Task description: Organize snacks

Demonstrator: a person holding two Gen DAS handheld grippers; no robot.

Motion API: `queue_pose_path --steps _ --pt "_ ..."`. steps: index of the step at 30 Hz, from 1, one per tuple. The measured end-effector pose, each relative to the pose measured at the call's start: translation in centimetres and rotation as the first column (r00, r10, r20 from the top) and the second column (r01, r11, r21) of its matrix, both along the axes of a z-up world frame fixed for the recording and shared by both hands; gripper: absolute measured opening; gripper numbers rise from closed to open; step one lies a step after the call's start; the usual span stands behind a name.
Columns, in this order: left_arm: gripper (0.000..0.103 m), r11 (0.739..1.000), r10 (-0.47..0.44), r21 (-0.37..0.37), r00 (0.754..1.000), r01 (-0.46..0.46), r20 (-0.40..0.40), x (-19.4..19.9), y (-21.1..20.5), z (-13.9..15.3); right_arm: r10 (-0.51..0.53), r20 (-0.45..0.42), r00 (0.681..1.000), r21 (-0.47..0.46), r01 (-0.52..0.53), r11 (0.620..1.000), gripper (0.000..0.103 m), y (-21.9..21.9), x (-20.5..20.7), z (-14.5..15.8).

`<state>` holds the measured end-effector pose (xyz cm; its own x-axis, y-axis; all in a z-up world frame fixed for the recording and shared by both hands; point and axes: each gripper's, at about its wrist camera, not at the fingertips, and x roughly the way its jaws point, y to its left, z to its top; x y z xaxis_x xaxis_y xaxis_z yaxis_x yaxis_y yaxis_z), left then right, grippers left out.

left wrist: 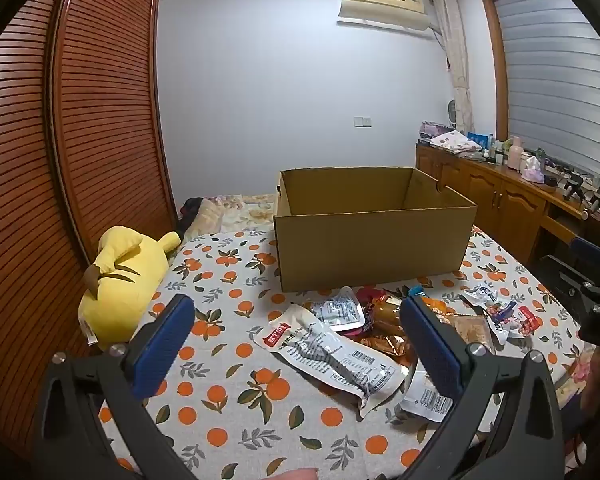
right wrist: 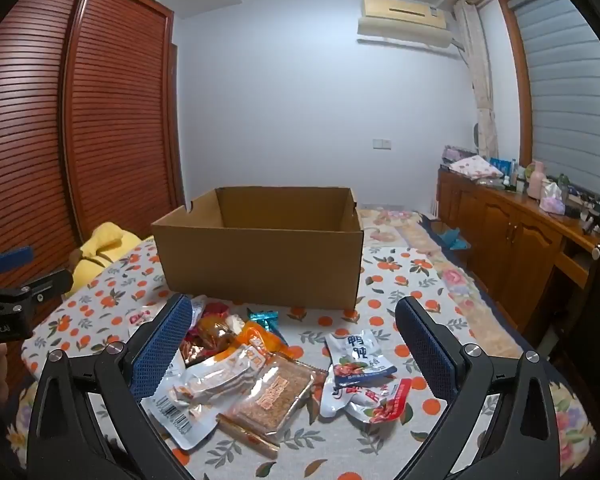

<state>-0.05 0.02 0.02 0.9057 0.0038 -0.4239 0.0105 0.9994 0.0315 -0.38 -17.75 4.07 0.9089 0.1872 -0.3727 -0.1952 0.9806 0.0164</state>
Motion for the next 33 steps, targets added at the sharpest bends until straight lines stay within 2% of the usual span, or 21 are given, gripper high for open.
queue_pose_path --steps 33 --pt "0.103 1.000 0.001 0.007 1.000 -0.001 -0.003 -0.31 -0.02 0.29 0.000 0.001 1.000 0.005 0.000 1.000 0.103 0.36 -0.49 0.27"
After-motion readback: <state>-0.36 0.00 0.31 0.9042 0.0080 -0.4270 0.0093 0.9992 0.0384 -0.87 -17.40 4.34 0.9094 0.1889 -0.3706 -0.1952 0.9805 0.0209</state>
